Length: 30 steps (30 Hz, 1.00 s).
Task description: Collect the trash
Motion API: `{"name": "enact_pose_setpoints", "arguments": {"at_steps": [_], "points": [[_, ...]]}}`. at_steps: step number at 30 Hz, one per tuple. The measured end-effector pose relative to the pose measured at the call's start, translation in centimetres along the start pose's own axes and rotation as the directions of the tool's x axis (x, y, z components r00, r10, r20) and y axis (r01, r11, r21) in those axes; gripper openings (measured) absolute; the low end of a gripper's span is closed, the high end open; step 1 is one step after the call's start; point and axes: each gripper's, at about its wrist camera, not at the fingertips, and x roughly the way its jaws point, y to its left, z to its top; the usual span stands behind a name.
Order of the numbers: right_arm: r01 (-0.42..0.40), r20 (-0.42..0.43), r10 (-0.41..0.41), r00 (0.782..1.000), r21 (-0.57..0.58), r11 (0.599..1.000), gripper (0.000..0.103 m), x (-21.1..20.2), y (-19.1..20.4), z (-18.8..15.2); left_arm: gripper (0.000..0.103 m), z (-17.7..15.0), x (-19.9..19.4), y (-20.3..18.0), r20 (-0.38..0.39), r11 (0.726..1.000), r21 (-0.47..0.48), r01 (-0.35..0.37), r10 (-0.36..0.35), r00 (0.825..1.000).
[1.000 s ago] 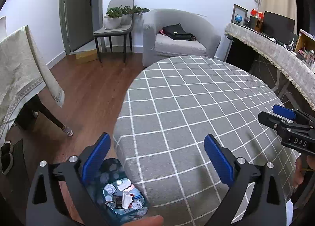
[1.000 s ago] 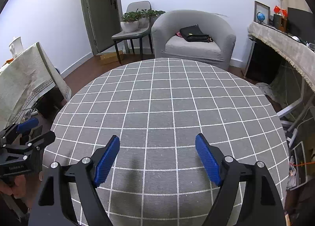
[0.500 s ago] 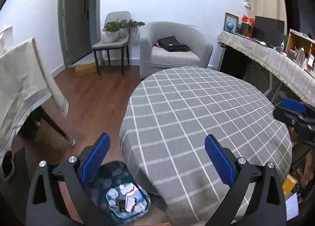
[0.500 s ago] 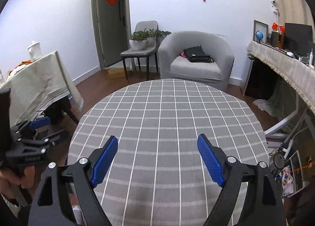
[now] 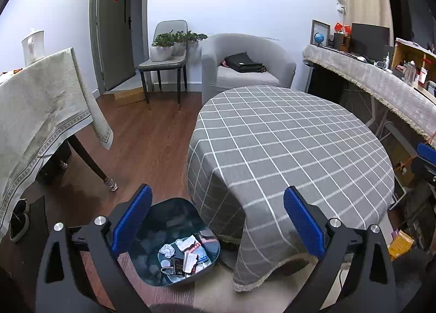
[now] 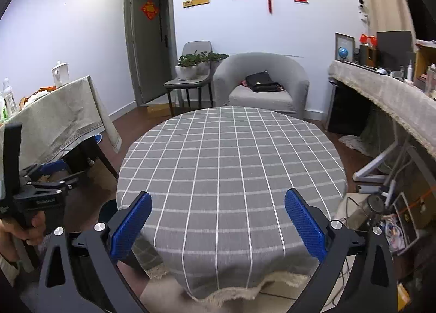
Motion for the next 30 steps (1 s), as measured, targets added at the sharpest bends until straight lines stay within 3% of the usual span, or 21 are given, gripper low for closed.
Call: {"name": "enact_pose_setpoints", "arguments": {"at_steps": [11, 30], "points": [[0.022, 0.066, -0.024, 0.998, 0.044, 0.999, 0.099, -1.3, -0.3, -2.5, 0.099, -3.0, -0.8, 0.9, 0.009, 1.000, -0.001, 0.003, -0.003, 1.000], [0.032, 0.043, -0.033, 0.999, 0.007, 0.999, 0.099, -1.0, 1.1, -2.9, 0.099, -3.5, -0.9, 1.5, 0.039, 1.000, -0.009, -0.006, 0.006, 0.999]]}}
